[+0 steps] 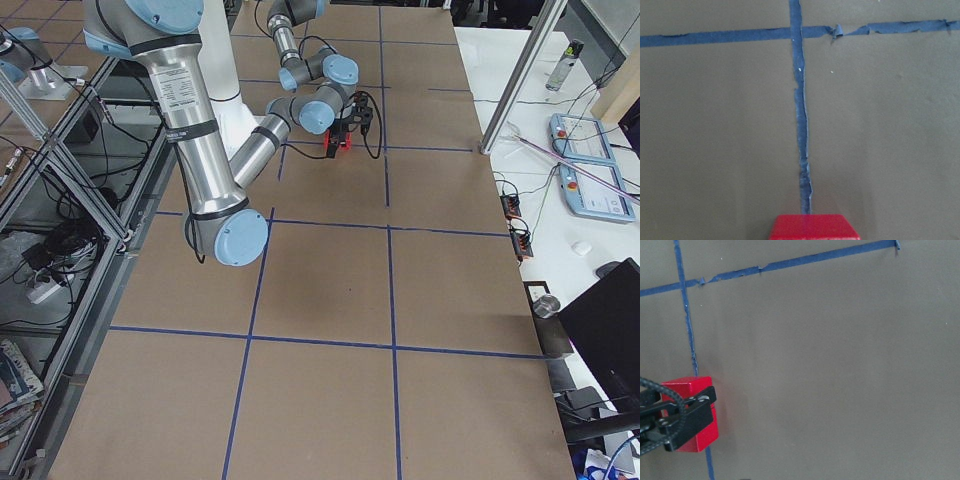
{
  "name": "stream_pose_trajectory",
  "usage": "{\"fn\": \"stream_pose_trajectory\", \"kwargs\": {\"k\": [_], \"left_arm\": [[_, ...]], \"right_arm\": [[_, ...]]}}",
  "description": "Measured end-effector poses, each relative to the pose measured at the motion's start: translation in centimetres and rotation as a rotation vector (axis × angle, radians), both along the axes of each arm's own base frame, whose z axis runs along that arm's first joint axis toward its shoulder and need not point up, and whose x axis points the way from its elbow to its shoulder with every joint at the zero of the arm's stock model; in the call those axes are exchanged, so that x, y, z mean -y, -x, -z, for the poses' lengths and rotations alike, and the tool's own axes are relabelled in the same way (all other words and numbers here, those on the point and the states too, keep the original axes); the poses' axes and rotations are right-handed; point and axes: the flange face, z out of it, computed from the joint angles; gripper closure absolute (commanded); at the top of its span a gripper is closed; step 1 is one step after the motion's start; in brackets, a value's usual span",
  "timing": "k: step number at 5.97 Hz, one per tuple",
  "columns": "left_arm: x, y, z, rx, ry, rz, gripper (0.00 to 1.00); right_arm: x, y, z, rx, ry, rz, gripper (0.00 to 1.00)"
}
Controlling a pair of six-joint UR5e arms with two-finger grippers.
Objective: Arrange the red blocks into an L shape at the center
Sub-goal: 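Open the left gripper and lift it off the placed cube, then move the left gripper over the last red cube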
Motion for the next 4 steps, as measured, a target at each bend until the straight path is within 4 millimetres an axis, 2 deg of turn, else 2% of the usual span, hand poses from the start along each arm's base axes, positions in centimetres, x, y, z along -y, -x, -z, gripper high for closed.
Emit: {"fn": "stream_pose_trajectory", "kwargs": {"k": [1,2,3,4], "left_arm": [[1.4,2.6,-0.2,-0.013,-0.011,0.028,0.0],[2.5,5.8,-1.7,-0.011,-0.047,0.03,0.0],[3.2,9.3,-3.7,0.001,-0.094,0.021,0.0],[4.0,13.0,-6.1,0.016,-0.148,0.011,0.01]], "right_arm": [[0.3,-0.9,-0.1,0.003,0.003,-0.009,0.0],[0.4,-2.5,-0.7,0.006,0.014,-0.018,0.0],[0.2,-4.1,-1.5,0.009,0.027,-0.022,0.0],[0.1,-4.8,-1.9,0.009,0.036,-0.024,0.0]]}}
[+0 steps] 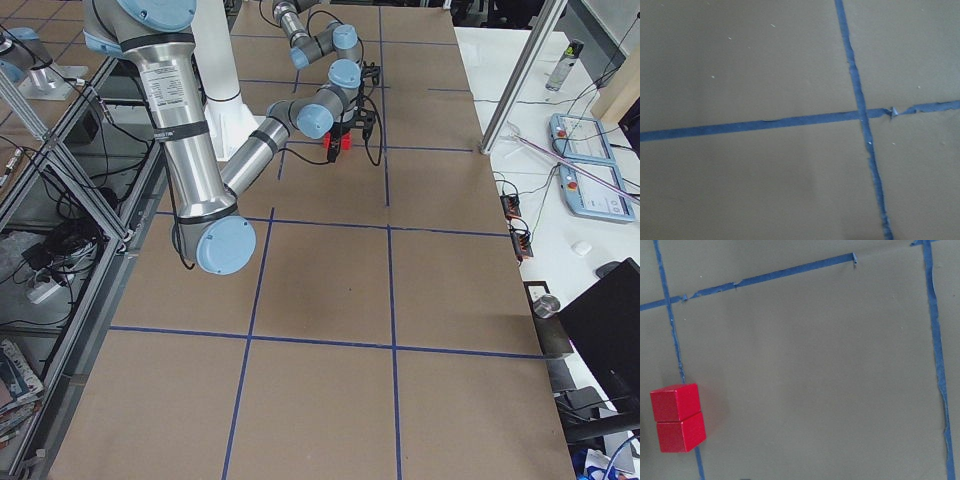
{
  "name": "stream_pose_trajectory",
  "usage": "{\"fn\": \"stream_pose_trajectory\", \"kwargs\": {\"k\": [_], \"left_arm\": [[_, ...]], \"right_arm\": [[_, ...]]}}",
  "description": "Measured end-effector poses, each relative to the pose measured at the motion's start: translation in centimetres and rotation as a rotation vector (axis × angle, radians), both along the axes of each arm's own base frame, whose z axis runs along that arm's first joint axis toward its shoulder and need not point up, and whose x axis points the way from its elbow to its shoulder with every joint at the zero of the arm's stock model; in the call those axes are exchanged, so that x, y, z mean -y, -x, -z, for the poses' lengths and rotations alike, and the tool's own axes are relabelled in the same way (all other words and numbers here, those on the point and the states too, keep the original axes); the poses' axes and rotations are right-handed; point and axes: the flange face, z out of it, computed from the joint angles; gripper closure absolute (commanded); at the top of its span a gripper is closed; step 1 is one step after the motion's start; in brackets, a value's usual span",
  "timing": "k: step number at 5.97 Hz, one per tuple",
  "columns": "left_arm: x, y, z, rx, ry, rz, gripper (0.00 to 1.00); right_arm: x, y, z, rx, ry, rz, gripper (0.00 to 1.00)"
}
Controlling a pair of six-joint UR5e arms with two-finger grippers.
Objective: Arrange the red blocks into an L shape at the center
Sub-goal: 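Move the left gripper over the last red cube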
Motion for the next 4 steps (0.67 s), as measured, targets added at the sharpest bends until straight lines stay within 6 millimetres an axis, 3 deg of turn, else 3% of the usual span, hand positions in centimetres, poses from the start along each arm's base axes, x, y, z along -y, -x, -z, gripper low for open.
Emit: {"fn": "stream_pose_trajectory", "kwargs": {"k": [2,3,4], "left_arm": [[1.2,6.0,-8.1,-0.011,-0.068,-0.021,0.08],[1.1,7.9,-11.7,-0.03,-0.055,-0.037,0.08],[0.9,8.6,-13.8,-0.027,-0.036,-0.045,0.01]], "right_arm": [[-0.1,-0.3,-0.3,-0.002,0.005,-0.002,0.0],[-0.2,-0.4,-0.3,-0.003,0.007,-0.006,0.0],[-0.2,-0.4,-0.2,-0.002,0.009,-0.009,0.0]]}}
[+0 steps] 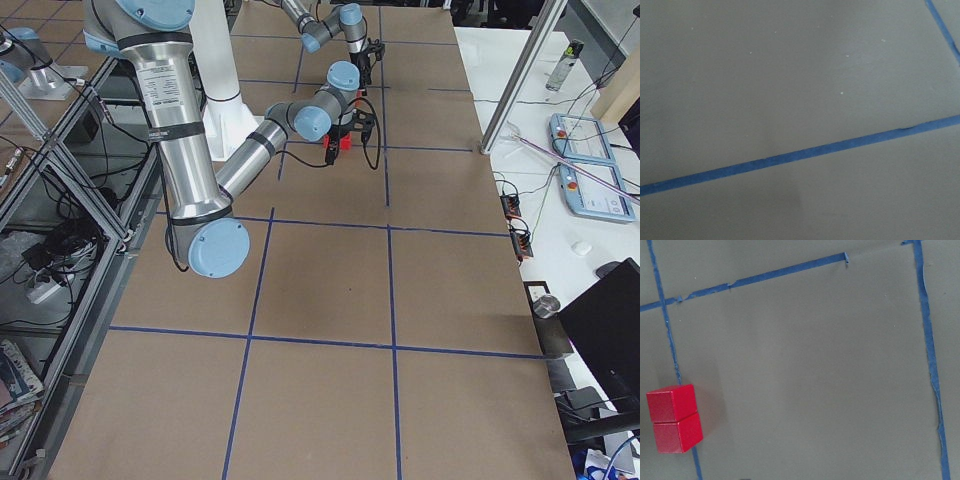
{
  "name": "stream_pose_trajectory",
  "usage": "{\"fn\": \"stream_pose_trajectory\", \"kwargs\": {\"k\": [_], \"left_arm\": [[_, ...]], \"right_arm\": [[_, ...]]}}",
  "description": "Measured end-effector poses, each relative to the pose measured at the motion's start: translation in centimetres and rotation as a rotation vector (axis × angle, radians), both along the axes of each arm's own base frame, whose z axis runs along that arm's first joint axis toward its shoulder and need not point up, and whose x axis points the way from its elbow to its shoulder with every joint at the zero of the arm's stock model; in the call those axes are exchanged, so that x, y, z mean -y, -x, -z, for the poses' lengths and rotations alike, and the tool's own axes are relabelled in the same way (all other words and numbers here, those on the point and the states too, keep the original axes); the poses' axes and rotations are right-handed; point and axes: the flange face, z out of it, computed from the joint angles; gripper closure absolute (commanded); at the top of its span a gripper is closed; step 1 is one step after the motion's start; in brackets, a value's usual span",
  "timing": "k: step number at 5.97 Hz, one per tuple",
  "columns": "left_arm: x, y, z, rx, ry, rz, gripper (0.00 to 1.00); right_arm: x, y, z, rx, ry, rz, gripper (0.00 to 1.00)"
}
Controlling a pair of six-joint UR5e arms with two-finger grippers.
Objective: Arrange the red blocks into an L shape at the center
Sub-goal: 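Move the left gripper over the last red cube, then lower the left gripper and grasp the last red cube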
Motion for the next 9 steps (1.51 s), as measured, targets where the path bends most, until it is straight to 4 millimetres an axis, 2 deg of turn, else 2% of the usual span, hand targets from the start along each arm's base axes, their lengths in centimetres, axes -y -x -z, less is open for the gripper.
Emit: {"fn": "stream_pose_trajectory", "kwargs": {"k": [2,5,8,9], "left_arm": [[-0.8,-0.3,-2.0,-0.013,0.1,0.008,0.01],[-1.7,-1.0,-2.0,-0.004,0.227,-0.028,0.01],[-1.9,-1.9,-1.7,-0.003,0.226,-0.051,0.15],[-2.1,-2.4,-1.4,-0.003,0.217,-0.062,0.16]], "right_arm": [[0.0,0.0,0.1,0.001,0.001,-0.002,0.0],[0.0,0.1,0.1,0.0,0.002,-0.002,0.0],[0.0,0.1,0.0,-0.002,0.003,-0.002,0.0],[0.0,0.1,0.0,-0.001,0.003,-0.002,0.0]]}}
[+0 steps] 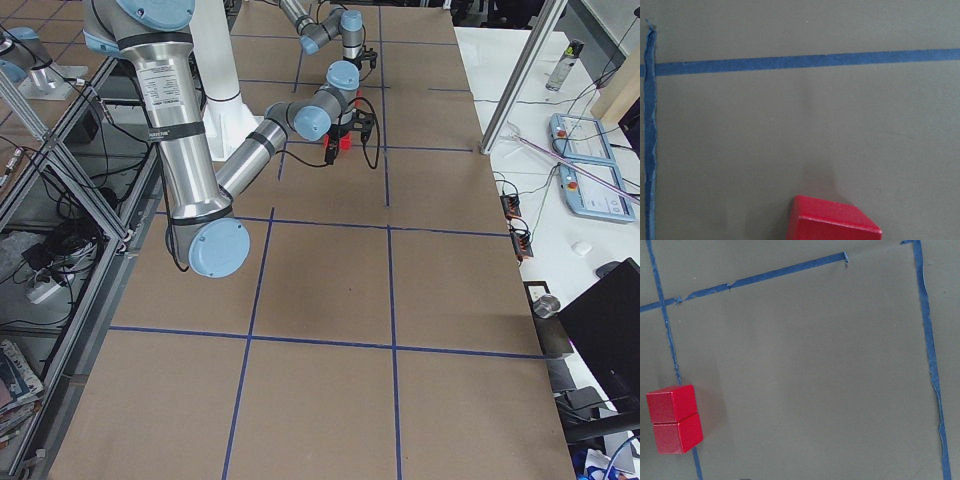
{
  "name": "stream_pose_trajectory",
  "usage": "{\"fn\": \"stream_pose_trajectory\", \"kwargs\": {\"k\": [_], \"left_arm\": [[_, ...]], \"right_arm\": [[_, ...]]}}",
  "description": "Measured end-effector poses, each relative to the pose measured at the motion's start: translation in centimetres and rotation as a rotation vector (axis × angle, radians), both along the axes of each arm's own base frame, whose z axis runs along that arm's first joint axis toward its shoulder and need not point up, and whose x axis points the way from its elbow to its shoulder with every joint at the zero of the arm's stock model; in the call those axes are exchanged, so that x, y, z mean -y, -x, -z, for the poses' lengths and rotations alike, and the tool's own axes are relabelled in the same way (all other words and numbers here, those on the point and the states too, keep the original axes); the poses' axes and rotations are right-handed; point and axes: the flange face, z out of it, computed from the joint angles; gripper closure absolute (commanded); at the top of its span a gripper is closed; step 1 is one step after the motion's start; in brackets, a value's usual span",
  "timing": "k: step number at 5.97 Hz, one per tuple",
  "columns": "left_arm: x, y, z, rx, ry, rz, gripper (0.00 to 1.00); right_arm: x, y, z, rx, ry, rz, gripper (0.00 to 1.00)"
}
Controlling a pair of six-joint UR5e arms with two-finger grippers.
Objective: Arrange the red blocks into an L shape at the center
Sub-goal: 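Lower the left gripper and grasp the last red cube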
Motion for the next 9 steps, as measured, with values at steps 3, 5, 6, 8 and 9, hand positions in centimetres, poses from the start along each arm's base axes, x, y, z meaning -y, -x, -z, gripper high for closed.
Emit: {"fn": "stream_pose_trajectory", "kwargs": {"k": [3,5,6,8,9], "left_arm": [[-0.4,-0.6,0.0,0.011,-0.028,-0.03,0.34],[-0.1,-0.5,-0.4,0.022,-0.045,-0.04,0.44],[0.4,0.0,-0.5,0.028,-0.052,-0.037,0.69],[1.4,0.7,-0.2,0.025,-0.056,-0.019,1.0],[2.0,0.8,1.1,0.015,-0.051,0.0,1.0]], "right_arm": [[0.0,0.0,0.0,0.0,0.001,0.001,0.0],[-0.1,0.0,0.0,0.001,0.0,0.002,0.0],[-0.1,0.0,0.1,0.001,0.0,0.002,0.0],[-0.1,0.0,0.3,0.005,-0.003,0.001,0.0],[-0.3,-0.2,0.6,0.01,-0.008,0.0,0.0]]}}
